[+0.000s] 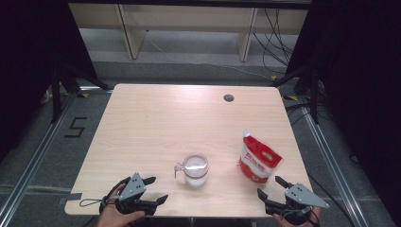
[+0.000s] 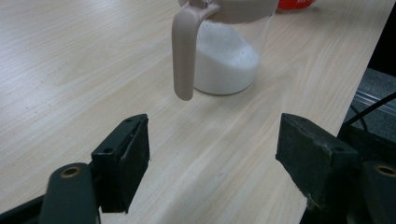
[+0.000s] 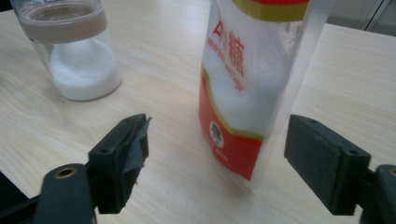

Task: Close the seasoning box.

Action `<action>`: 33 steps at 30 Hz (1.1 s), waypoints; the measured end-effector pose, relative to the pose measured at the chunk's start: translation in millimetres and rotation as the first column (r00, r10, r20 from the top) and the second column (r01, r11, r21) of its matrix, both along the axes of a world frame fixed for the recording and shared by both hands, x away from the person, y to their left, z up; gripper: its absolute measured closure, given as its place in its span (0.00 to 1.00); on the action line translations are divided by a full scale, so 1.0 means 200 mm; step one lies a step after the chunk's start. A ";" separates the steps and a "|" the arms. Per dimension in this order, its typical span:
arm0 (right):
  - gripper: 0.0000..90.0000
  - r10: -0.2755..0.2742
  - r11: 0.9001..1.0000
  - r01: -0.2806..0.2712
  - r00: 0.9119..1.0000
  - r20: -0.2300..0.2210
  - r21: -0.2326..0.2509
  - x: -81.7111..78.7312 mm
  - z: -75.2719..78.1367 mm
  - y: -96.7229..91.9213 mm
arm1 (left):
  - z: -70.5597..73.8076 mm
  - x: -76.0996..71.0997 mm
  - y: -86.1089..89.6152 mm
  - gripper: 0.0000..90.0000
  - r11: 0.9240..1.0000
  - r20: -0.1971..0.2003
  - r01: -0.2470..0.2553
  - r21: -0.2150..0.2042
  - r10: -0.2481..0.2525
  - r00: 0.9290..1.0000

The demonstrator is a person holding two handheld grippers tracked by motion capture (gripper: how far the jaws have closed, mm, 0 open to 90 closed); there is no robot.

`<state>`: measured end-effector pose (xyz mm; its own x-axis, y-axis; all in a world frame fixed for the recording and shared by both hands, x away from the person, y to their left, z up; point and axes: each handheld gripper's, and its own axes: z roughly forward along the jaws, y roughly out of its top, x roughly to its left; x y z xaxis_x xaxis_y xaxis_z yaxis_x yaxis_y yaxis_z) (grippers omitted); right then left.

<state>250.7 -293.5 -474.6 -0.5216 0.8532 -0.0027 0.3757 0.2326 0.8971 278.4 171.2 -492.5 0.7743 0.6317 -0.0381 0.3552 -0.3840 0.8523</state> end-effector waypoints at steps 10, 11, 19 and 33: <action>0.21 0.021 1.000 -0.021 1.000 -0.012 -0.018 -0.01 -0.01 0.00 | -0.01 -0.01 0.01 0.28 1.000 -0.003 -0.007 0.017 0.007 1.000; 0.21 0.020 1.000 -0.020 1.000 -0.013 -0.012 -0.01 -0.01 0.00 | -0.01 -0.01 0.00 0.28 1.000 -0.011 -0.002 0.006 0.002 1.000; 0.19 0.007 1.000 -0.007 0.998 -0.058 -0.005 -0.02 -0.02 0.01 | -0.02 -0.01 0.00 0.24 1.000 -0.010 -0.011 0.018 0.011 1.000; 0.18 0.015 1.000 -0.016 0.998 -0.061 -0.021 -0.01 -0.02 0.02 | -0.03 0.00 -0.01 0.18 1.000 -0.031 -0.014 0.008 0.015 0.999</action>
<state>247.9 -289.8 -479.2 -0.5343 0.8452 0.0109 0.4255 0.2579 0.8674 277.9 169.4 -497.6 0.7636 0.6432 -0.0566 0.3868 -0.3856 0.8377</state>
